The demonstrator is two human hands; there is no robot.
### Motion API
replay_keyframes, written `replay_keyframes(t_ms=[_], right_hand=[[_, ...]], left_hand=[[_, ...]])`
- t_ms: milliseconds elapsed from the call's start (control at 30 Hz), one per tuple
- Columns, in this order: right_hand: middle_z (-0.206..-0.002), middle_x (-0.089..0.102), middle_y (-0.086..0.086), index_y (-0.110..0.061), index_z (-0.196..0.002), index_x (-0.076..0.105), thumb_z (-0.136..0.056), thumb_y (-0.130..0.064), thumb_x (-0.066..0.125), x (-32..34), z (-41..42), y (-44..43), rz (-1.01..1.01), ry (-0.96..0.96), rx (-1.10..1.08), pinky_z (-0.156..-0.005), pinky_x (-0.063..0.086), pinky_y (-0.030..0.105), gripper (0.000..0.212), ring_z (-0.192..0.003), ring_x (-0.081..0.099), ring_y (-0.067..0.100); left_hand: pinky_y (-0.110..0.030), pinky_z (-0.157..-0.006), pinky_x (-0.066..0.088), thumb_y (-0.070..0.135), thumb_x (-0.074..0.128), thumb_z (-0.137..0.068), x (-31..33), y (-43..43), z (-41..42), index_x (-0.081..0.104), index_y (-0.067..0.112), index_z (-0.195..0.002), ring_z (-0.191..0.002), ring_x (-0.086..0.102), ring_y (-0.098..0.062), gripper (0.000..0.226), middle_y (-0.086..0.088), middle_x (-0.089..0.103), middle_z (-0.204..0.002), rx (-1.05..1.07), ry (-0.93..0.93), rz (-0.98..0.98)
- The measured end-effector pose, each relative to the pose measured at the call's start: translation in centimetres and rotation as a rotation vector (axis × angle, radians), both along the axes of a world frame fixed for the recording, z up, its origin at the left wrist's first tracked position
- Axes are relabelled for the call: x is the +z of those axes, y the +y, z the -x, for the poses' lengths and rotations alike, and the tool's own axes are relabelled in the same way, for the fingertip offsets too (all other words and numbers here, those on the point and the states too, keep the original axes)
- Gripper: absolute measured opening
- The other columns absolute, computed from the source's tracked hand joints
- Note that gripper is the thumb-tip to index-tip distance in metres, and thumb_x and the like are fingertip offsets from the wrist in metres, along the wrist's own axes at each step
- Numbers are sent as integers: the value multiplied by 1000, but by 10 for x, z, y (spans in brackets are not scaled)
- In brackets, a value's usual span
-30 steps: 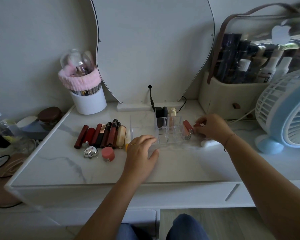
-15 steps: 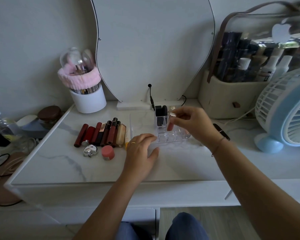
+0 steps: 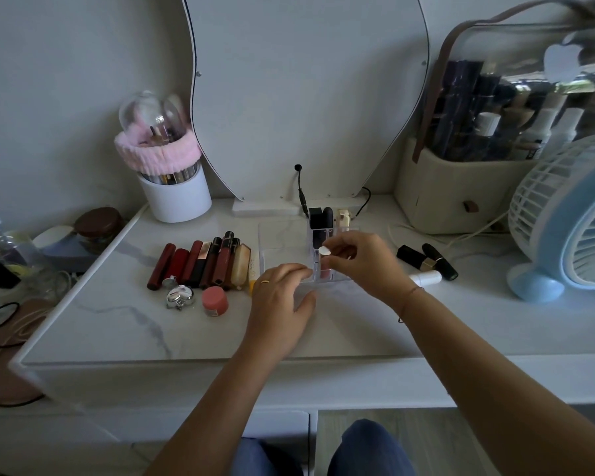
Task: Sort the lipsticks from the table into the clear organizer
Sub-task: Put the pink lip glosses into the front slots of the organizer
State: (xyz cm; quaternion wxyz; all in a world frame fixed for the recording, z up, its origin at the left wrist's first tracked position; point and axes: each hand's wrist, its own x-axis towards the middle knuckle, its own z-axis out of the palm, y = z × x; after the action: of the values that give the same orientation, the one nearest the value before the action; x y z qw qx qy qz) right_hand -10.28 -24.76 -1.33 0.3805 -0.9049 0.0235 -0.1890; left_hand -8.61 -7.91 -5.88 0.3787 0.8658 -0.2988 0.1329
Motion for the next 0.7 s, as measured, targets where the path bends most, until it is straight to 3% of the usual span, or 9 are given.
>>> replay_keyframes(t_ms=[100, 233, 300, 433, 700], right_hand=[[-91, 68, -4, -13, -105, 68, -81, -20, 69, 3, 2, -14, -79, -3, 13, -76, 52, 13, 26, -80, 64, 6], [-85, 68, -3, -11, -104, 69, -85, -17, 65, 8, -2, -54, -213, -89, -254, -68, 50, 12, 21, -74, 63, 5], [-91, 69, 4, -8, -103, 69, -85, -18, 65, 7, -8, -71, -134, -56, -350, -70, 46, 19, 21, -79, 62, 12], [-96, 68, 10, -6, -100, 68, -82, -20, 66, 1, -26, -79, 58, 156, -345, -78, 50, 34, 23, -86, 60, 22], [-94, 71, 17, -1, -92, 70, -86, -16, 59, 3, -50, -71, 246, 383, -276, -79, 55, 38, 19, -89, 66, 30]], left_hand=[[-42, -99, 40, 17, 63, -83, 0, 1, 0, 63, 16, -114, -114, 50, -18, 30, 4, 60, -117, -1, -3, 1], [-41, -100, 39, 18, 64, -83, 1, 0, 0, 63, 16, -114, -114, 50, -18, 31, 4, 60, -117, 1, -5, -5], [-41, -100, 39, 18, 63, -83, 1, 0, 0, 63, 16, -114, -114, 50, -18, 31, 4, 60, -117, 2, -6, -12], [-41, -100, 38, 17, 64, -83, 1, 0, 0, 63, 15, -114, -114, 50, -18, 32, 3, 60, -117, 9, -2, -11], [-36, -102, 35, 20, 63, -84, 0, 0, -1, 62, 17, -116, -116, 49, -15, 32, 5, 59, -118, 11, -2, -26]])
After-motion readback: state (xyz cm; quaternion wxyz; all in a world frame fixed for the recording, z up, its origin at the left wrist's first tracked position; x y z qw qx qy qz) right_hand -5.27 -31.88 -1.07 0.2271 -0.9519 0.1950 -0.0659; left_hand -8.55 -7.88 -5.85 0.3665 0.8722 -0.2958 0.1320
